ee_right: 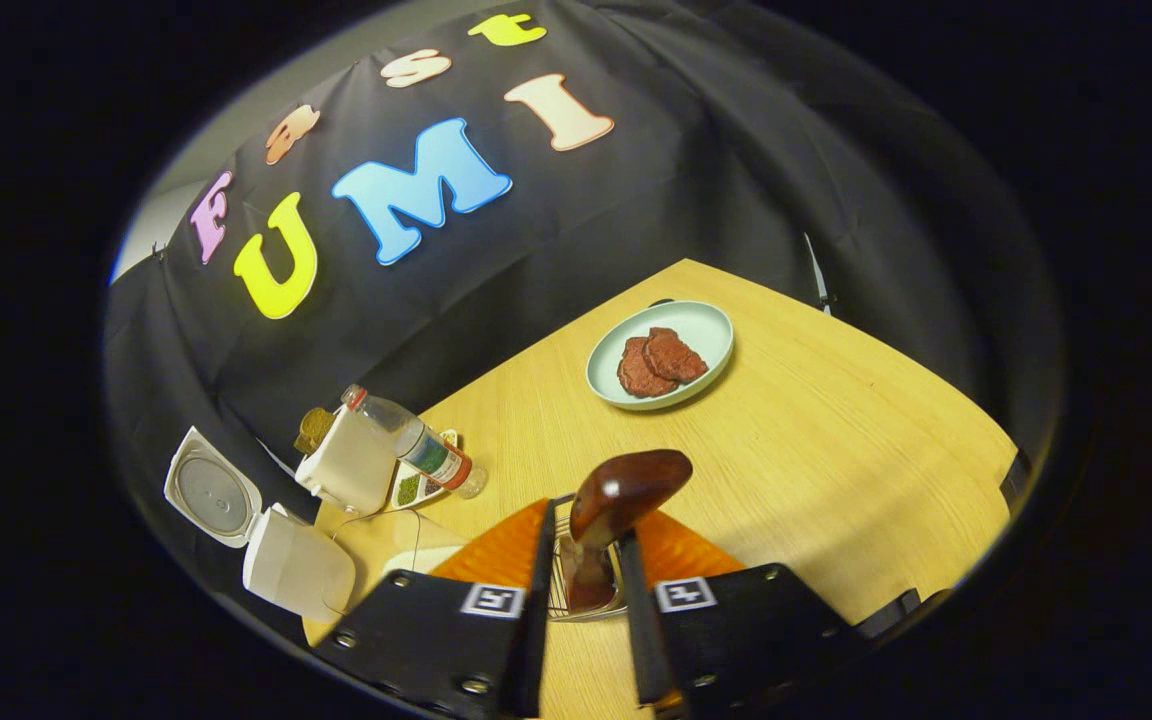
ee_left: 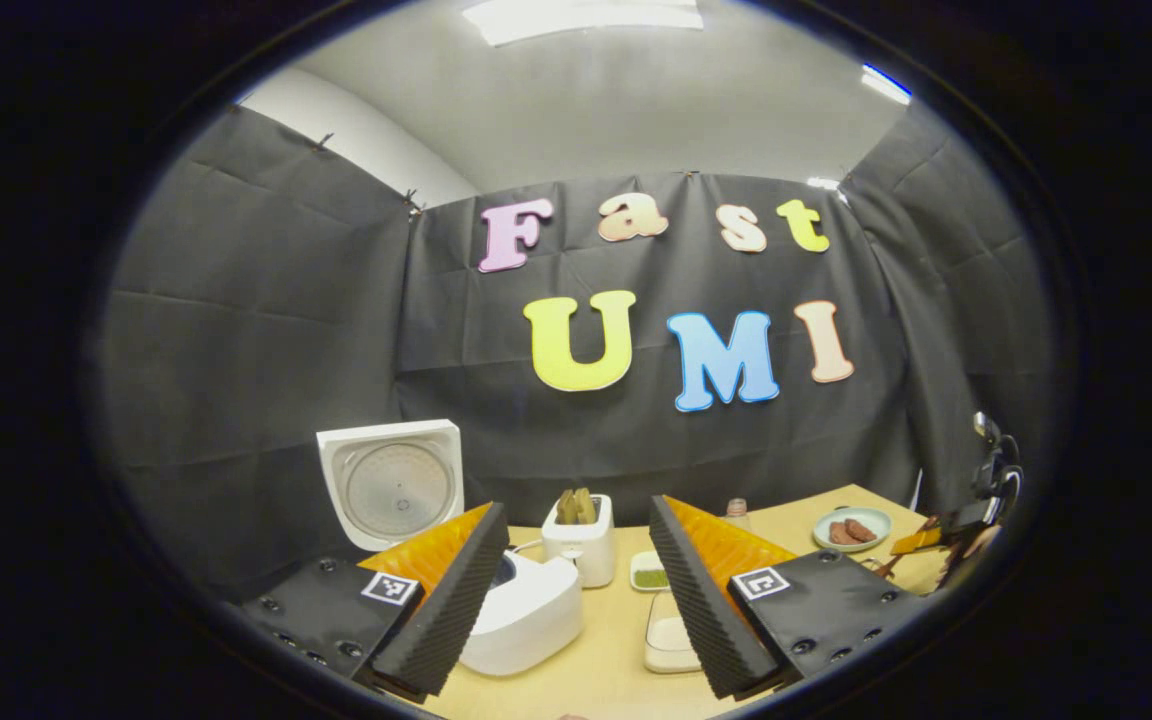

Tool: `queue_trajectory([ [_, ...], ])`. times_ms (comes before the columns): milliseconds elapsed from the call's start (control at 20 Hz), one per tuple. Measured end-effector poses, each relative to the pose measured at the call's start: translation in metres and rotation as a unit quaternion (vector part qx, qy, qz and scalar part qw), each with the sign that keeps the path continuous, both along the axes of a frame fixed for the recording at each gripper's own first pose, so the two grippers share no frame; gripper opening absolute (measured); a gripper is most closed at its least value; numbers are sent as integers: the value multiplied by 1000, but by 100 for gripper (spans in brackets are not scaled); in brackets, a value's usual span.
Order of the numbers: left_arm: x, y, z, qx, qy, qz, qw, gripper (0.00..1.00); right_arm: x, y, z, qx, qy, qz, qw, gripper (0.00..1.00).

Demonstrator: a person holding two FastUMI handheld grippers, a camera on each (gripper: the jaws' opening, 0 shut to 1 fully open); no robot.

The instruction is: Close the left gripper, press the button to open the rice cooker; take a wooden spoon from the chopstick holder with the right hand, scoop a spoonful of rice and pour it into the rice cooker, then put the wooden spoon back into the chopstick holder.

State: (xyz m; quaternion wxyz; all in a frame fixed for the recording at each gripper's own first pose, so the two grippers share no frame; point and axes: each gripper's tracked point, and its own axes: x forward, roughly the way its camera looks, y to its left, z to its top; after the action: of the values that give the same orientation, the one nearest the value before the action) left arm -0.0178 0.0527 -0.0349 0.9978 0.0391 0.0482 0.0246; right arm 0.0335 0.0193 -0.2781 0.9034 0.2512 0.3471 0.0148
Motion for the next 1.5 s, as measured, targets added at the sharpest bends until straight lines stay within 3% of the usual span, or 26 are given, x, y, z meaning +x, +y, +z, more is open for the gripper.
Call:
queue_trajectory([
  [50,3,1,-1,-1,-1,1,1000,98,-1,-10,7,-19,-10,-4,1000,61],
  [150,8,4,-1,-3,-2,3,1000,98,-2,-31,26,-68,-42,-13,997,100],
  [550,43,47,3,3,-7,39,999,98,-12,-43,133,-183,-155,-1,971,98],
  [750,73,91,8,10,-10,73,997,98,-26,-24,178,-196,-192,9,962,98],
  [1150,142,190,34,40,-21,144,989,98,-48,2,222,-224,-226,1,948,98],
  [1500,206,267,40,39,-23,194,980,98,-61,26,231,-251,-224,-17,942,98],
])
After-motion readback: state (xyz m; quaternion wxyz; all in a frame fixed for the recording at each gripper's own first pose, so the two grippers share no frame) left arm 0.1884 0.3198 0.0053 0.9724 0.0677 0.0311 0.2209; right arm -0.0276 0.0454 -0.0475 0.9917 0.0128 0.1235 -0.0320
